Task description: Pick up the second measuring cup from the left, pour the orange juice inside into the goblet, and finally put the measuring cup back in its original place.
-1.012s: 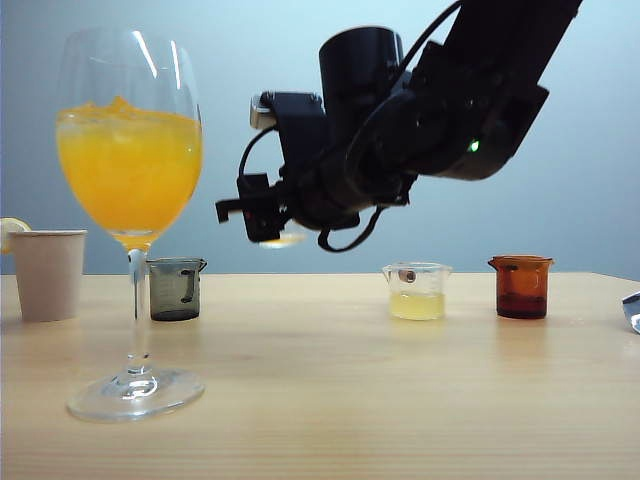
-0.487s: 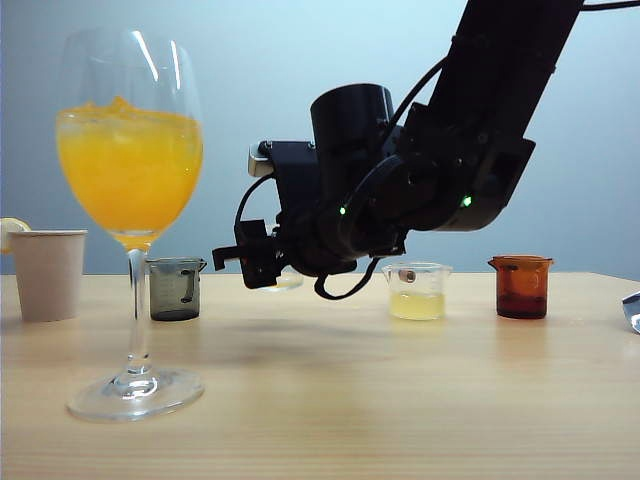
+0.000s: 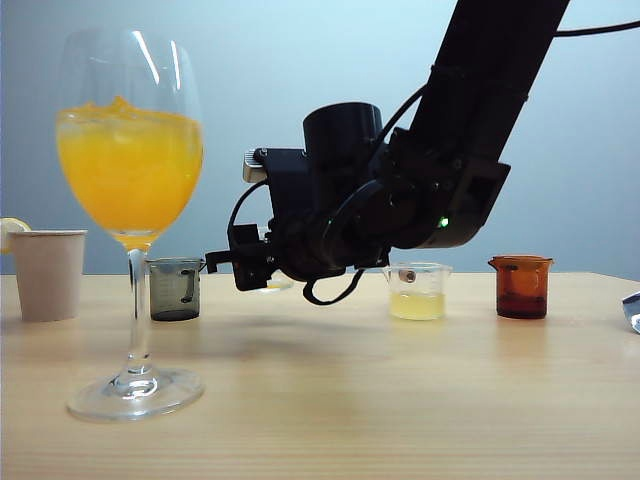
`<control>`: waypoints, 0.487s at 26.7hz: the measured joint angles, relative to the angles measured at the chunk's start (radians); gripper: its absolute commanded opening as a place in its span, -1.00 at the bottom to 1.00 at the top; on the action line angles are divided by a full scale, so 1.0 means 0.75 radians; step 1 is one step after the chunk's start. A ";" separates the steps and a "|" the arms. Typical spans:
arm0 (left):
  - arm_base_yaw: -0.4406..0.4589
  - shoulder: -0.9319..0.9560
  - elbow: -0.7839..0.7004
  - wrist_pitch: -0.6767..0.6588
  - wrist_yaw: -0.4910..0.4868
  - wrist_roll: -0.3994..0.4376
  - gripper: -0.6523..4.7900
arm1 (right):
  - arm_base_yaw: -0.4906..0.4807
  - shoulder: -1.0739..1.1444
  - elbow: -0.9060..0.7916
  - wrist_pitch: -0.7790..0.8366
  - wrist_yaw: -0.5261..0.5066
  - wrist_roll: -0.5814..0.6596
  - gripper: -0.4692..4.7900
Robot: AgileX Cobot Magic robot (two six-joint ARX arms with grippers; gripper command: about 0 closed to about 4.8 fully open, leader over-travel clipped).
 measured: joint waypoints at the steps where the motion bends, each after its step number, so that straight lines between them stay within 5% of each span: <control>1: -0.001 0.000 0.000 -0.004 0.001 0.000 -0.78 | -0.008 0.005 -0.001 -0.005 -0.001 0.010 -0.83; 13: -0.001 0.000 0.000 -0.011 0.001 0.000 -0.78 | -0.045 0.024 -0.001 -0.023 -0.010 0.096 -0.82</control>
